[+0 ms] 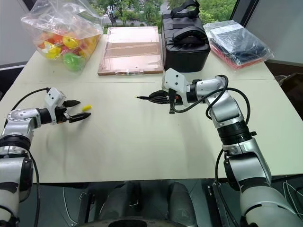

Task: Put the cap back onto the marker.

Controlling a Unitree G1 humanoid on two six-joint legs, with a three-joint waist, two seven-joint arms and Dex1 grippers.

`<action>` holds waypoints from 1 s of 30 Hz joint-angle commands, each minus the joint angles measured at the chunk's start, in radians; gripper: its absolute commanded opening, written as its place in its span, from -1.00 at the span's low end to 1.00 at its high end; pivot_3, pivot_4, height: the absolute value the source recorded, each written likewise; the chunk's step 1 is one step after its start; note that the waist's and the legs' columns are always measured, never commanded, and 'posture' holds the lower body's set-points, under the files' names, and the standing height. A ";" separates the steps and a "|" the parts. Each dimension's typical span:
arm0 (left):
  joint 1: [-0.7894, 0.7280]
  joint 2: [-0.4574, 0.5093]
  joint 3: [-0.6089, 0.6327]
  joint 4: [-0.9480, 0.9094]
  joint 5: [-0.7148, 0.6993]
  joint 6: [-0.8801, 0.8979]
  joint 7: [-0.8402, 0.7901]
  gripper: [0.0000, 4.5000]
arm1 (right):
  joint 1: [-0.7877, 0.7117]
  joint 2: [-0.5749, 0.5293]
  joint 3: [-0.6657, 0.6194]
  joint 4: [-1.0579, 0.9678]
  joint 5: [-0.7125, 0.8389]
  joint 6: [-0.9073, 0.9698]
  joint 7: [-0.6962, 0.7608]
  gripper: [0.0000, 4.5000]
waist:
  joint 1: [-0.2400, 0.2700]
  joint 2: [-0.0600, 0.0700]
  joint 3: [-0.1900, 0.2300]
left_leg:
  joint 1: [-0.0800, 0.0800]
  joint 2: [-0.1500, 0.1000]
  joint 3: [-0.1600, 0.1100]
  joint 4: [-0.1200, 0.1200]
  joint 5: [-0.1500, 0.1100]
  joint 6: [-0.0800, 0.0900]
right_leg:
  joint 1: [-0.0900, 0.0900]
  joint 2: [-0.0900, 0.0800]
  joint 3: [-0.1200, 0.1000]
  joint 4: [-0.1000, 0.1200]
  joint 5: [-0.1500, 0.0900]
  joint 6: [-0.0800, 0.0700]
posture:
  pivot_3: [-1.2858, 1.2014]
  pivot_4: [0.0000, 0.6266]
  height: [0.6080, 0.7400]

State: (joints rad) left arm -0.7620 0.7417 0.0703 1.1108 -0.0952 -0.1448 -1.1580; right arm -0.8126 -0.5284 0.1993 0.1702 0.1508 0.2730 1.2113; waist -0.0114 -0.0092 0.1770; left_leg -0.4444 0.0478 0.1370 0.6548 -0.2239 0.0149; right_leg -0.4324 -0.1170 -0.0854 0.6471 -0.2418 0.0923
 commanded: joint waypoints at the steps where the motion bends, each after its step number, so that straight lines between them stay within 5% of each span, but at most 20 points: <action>1: -0.007 0.001 -0.010 0.017 0.022 -0.001 -0.009 0.14 | -0.005 -0.013 -0.028 -0.042 0.021 -0.004 -0.011 -1.00 | -0.002 0.000 0.000 | 0.000 0.000 0.000 0.000 0.000 0.000 | 0.000 0.000 0.000 0.000 0.000 0.000 | 0.03 -0.52 1.00; 6: 0.002 0.007 -0.006 0.017 0.020 -0.001 -0.012 -0.98 | -0.006 -0.016 -0.025 -0.036 0.026 -0.004 -0.015 -1.00 | -0.004 0.000 0.000 | 0.000 0.000 0.000 0.000 0.000 0.000 | 0.000 0.000 0.000 0.000 0.000 0.000 | 0.03 -0.52 1.00; 16: -0.028 0.016 0.005 -0.048 -0.001 -0.010 -0.029 -0.98 | -0.037 -0.031 -0.024 0.022 0.014 -0.034 0.002 -1.00 | -0.004 0.000 0.000 | 0.000 0.000 0.000 0.000 0.000 0.000 | 0.000 0.000 0.000 0.000 0.000 0.000 | 0.03 -0.52 1.00; 30: -0.112 -0.073 -0.134 -0.684 -0.091 0.161 -0.258 -0.98 | -0.140 -0.051 -0.009 0.148 -0.009 -0.137 0.071 -1.00 | -0.005 0.000 0.001 | -0.004 0.000 -0.001 0.005 0.002 -0.003 | 0.000 0.000 -0.002 0.000 0.000 0.000 | 0.03 -0.52 1.00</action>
State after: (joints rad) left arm -0.8458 0.6586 -0.0656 0.4765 -0.1640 -0.0023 -1.3978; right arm -0.9163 -0.5749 0.2020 0.3354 0.1387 0.1580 1.2762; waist -0.0161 -0.0094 0.1775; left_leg -0.4481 0.0481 0.1357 0.6598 -0.2223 0.0123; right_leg -0.4328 -0.1166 -0.0873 0.6475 -0.2418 0.0925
